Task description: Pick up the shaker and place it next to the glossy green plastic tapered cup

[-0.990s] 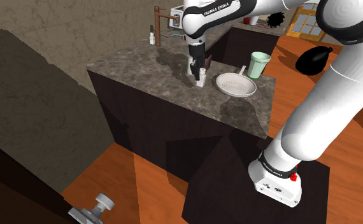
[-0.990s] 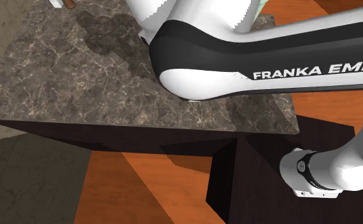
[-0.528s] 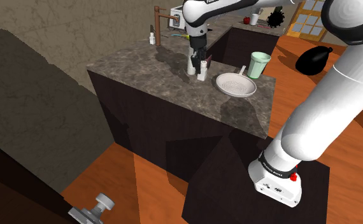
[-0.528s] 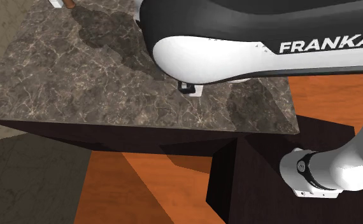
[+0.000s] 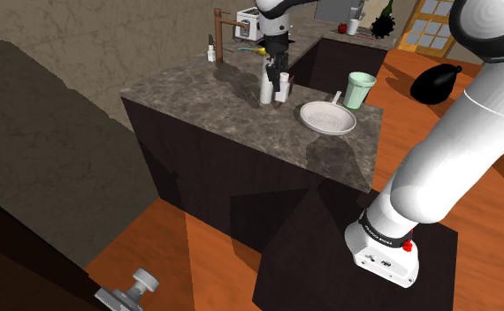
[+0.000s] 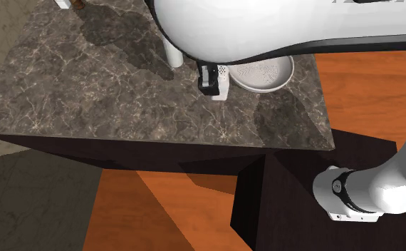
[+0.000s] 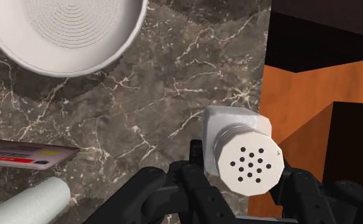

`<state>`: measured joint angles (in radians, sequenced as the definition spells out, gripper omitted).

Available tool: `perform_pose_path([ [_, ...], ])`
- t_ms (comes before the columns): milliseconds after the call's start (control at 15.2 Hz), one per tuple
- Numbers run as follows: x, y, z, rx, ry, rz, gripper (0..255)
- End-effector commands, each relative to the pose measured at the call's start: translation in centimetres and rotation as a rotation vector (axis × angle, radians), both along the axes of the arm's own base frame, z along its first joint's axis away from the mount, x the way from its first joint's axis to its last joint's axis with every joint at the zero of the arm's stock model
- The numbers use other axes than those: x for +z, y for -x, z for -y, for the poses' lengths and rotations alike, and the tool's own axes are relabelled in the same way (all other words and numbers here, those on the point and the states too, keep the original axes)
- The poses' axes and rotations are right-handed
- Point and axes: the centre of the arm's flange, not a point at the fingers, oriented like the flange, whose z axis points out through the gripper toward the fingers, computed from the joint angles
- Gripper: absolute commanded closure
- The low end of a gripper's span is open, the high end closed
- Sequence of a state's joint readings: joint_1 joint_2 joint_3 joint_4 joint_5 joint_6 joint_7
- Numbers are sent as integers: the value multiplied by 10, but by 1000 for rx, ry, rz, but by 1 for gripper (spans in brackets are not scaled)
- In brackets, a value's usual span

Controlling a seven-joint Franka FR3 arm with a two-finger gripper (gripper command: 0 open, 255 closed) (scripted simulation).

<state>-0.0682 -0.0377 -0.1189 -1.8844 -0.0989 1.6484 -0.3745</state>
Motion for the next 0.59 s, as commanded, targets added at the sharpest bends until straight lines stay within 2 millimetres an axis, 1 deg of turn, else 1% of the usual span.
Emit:
perform_pose_path([
  [0, 11, 2, 0, 0, 0, 0, 255],
  [462, 48, 2, 0, 0, 0, 0, 255],
  [528, 50, 2, 0, 0, 0, 0, 255],
])
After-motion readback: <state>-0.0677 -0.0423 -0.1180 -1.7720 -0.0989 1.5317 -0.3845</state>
